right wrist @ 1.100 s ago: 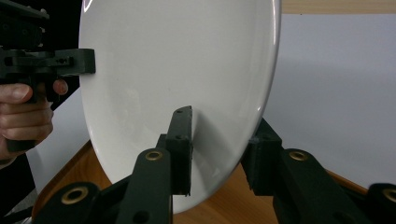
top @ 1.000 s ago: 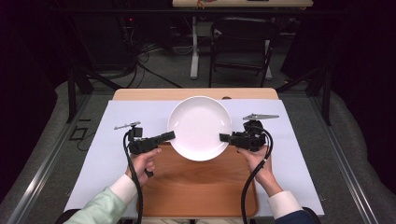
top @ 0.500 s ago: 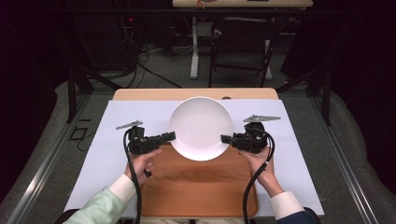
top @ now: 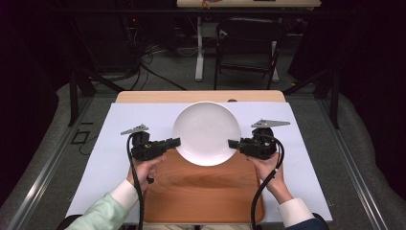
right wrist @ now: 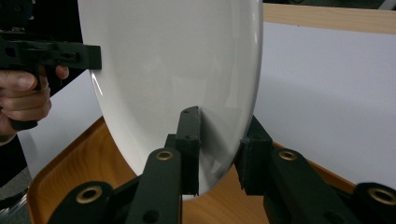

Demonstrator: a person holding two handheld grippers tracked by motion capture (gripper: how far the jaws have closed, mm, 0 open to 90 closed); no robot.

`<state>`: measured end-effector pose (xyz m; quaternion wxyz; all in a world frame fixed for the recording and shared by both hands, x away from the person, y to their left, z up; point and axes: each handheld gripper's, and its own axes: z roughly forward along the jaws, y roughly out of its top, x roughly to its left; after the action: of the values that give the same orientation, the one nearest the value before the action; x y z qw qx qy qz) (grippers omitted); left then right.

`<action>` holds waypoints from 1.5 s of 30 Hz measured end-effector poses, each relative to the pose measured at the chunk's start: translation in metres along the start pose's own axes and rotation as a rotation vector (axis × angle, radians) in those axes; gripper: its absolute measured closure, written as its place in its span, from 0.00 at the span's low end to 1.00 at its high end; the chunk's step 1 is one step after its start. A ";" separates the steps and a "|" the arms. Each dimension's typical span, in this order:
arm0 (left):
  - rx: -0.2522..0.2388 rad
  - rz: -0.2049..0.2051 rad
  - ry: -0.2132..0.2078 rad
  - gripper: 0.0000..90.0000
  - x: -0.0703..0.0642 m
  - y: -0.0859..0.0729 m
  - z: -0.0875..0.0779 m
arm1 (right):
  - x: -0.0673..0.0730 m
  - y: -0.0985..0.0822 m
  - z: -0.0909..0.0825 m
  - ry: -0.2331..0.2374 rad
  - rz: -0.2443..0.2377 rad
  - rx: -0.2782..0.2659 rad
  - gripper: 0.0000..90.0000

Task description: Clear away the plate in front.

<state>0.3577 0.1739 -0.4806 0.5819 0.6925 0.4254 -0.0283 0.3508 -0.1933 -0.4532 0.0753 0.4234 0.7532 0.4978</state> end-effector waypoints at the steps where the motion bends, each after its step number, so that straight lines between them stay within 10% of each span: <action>1: 0.003 0.006 0.000 0.93 -0.001 0.000 -0.001 | 0.001 0.000 0.000 0.001 -0.002 -0.001 0.82; 45: 0.055 0.062 0.001 0.92 -0.013 -0.023 -0.035 | 0.037 -0.017 -0.010 0.048 -0.089 0.043 0.85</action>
<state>0.3193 0.1947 -0.4805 0.5632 0.7211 0.4030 -0.0217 0.3132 -0.1763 -0.4509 0.0701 0.3790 0.7834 0.4875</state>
